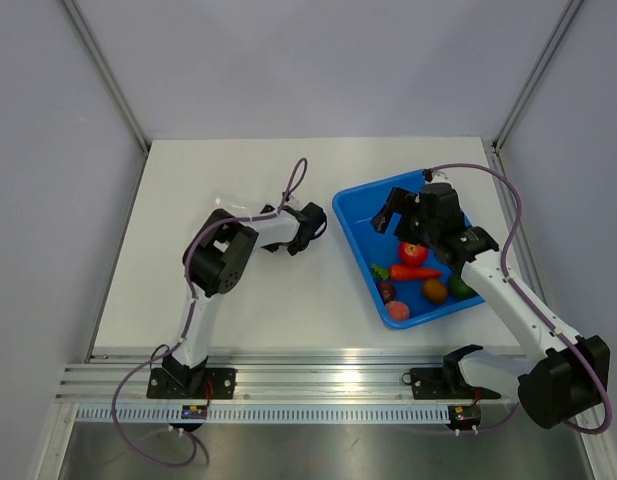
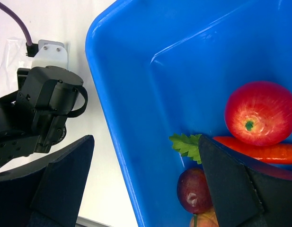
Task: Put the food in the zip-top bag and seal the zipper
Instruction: Pick up the zipper food storage bag at the center of the board, then open the zipper of the food storage bag.
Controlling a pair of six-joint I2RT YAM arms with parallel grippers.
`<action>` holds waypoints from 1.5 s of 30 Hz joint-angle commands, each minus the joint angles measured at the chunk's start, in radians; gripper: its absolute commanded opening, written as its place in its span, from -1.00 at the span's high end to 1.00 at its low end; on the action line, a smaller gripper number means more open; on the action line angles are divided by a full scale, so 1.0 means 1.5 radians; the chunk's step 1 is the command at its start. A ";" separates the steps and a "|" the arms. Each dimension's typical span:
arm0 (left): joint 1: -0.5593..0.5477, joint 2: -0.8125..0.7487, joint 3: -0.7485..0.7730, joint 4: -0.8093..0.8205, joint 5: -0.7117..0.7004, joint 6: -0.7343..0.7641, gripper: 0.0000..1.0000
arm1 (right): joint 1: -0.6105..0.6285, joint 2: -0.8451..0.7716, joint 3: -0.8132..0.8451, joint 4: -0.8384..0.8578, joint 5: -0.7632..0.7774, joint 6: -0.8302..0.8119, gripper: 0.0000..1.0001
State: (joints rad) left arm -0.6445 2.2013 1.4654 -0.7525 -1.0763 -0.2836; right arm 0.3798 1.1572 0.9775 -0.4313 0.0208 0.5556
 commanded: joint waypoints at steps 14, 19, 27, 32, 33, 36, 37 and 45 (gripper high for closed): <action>0.031 -0.196 0.078 -0.072 0.192 -0.008 1.00 | 0.006 -0.009 0.022 0.004 -0.041 -0.016 -0.99; 0.031 -0.292 0.133 -0.102 0.359 -0.015 1.00 | 0.066 0.036 0.085 0.025 -0.061 -0.006 -0.98; 0.031 -0.302 0.155 -0.117 0.510 -0.077 1.00 | 0.163 0.138 0.195 0.042 -0.049 0.013 -0.97; 0.032 -0.306 0.146 -0.111 0.581 -0.101 1.00 | 0.207 0.176 0.230 0.052 -0.041 0.029 -0.97; 0.032 -0.307 0.145 -0.108 0.602 -0.104 1.00 | 0.211 0.188 0.232 0.056 -0.040 0.032 -0.96; 0.032 -0.315 0.138 -0.098 0.640 -0.112 1.00 | 0.219 0.214 0.243 0.063 -0.040 0.046 -0.96; 0.032 -0.318 0.135 -0.093 0.646 -0.114 1.00 | 0.221 0.220 0.247 0.071 -0.040 0.049 -0.96; 0.032 -0.337 0.100 -0.062 0.699 -0.124 1.00 | 0.221 0.305 0.298 0.060 0.007 0.062 -0.75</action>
State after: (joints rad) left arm -0.5903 1.7462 1.6230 -0.9012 -0.1043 -0.4511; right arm 0.7044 1.5772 1.3560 -0.3717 -0.0216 0.6239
